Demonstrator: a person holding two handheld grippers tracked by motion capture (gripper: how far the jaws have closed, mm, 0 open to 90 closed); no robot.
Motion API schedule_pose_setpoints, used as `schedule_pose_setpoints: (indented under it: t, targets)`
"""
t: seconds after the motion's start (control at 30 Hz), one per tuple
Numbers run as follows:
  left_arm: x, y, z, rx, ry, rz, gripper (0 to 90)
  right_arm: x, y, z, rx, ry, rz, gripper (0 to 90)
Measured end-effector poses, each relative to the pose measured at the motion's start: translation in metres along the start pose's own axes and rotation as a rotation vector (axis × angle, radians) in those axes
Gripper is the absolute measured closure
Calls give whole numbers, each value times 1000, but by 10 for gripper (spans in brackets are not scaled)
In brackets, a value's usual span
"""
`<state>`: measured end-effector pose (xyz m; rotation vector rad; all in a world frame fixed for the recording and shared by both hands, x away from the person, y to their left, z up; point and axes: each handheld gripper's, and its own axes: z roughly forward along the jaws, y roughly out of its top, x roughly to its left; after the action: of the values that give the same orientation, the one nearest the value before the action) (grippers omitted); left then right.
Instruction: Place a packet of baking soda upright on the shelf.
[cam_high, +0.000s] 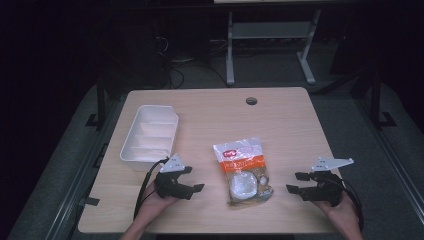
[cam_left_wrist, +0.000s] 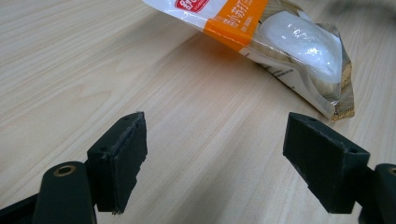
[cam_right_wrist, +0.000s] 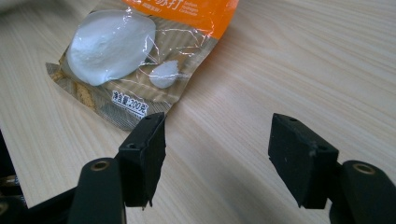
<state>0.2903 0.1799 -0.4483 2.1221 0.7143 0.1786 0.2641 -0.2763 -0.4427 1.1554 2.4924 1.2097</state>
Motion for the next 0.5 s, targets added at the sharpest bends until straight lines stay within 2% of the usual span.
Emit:
schedule_pose_setpoints:
  t: [0.3, 0.5]
  targets:
    - [-1, 1, 1, -4, 1, -2, 213, 9, 6, 6, 4, 15, -38, 357]
    - [-1, 3, 2, -13, -1, -10, 219, 11, 11, 11, 3, 31, -47, 362]
